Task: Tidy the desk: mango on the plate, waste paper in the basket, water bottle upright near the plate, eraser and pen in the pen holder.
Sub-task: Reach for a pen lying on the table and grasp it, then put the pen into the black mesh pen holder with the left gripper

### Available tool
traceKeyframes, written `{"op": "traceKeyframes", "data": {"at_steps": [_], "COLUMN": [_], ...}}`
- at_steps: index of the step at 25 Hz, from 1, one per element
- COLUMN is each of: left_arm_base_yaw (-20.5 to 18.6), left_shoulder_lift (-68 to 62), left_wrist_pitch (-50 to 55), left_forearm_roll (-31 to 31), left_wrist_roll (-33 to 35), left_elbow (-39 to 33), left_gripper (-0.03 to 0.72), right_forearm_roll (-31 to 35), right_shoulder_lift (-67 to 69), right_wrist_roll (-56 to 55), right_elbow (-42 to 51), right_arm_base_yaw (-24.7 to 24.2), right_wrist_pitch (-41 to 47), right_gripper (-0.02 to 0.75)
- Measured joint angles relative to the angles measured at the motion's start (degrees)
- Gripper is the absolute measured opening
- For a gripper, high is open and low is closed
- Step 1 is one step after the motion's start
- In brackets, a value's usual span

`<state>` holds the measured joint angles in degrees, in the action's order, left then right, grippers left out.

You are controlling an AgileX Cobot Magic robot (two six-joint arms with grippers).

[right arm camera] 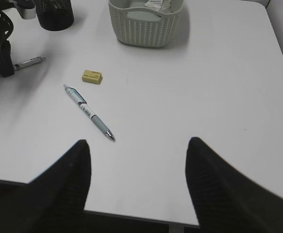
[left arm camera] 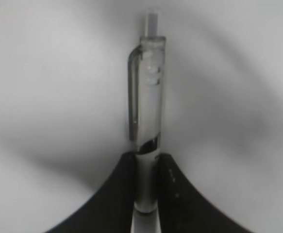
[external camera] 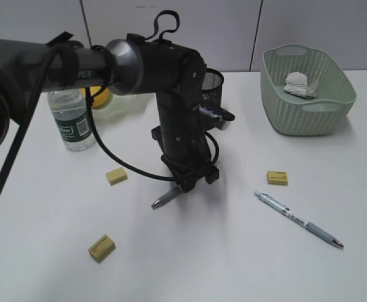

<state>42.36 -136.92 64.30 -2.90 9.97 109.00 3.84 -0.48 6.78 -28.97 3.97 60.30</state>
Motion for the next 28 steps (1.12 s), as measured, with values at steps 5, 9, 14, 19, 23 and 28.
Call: {"op": "traceKeyframes", "data": {"at_steps": [5, 9, 14, 19, 23, 28], "left_arm_base_yaw": [0.23, 0.46, 0.51, 0.51, 0.51, 0.57], "left_shoulder_lift": [0.59, 4.65, 9.92, 14.47, 17.17, 20.57], "left_wrist_pitch": [2.15, 3.76, 4.08, 1.05, -4.59, -14.68], "left_forearm_roll": [-2.7, -3.44, -3.79, -3.89, -3.96, -4.03], "left_wrist_roll": [-2.01, -4.79, -8.47, -11.25, -11.89, -12.09], "left_elbow": [0.0, -0.34, -0.34, -0.34, -0.77, -7.78], "left_gripper": [0.1, 0.1, 0.1, 0.1, 0.1, 0.1], "right_forearm_roll": [0.0, 0.0, 0.0, 0.0, 0.05, 0.05], "right_shoulder_lift": [0.0, 0.0, 0.0, 0.0, 0.0, 0.0], "right_wrist_roll": [0.0, -0.05, -0.05, -0.05, -0.11, -0.06], "right_elbow": [0.0, 0.0, 0.0, 0.0, 0.0, 0.0], "right_arm_base_yaw": [0.0, 0.0, 0.0, 0.0, 0.0, 0.0], "right_wrist_pitch": [0.0, 0.0, -0.01, -0.06, -0.06, -0.06], "right_gripper": [0.49, 0.49, 0.49, 0.49, 0.49, 0.49]}}
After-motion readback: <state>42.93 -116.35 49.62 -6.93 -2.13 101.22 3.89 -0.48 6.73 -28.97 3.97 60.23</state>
